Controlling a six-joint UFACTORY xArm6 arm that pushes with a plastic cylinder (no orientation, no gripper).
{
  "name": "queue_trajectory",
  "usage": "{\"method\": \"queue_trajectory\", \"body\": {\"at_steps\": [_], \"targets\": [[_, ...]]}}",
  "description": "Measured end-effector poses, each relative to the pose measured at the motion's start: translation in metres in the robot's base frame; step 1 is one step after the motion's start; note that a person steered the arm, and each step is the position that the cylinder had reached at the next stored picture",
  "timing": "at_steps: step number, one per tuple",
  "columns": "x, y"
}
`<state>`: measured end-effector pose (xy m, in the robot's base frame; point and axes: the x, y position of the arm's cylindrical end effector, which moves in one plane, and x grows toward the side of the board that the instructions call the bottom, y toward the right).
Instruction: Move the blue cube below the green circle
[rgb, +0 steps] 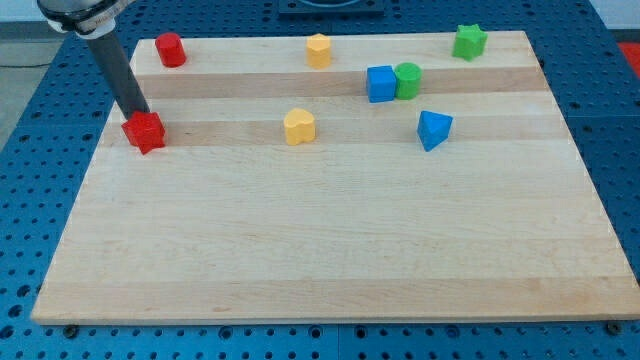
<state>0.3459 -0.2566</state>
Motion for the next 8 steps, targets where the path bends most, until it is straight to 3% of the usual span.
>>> {"method": "queue_trajectory", "body": {"at_steps": [1, 4, 6, 8], "targets": [[-0.016, 0.04], [-0.062, 0.235], [-0.066, 0.304], [-0.044, 0.325]]}}
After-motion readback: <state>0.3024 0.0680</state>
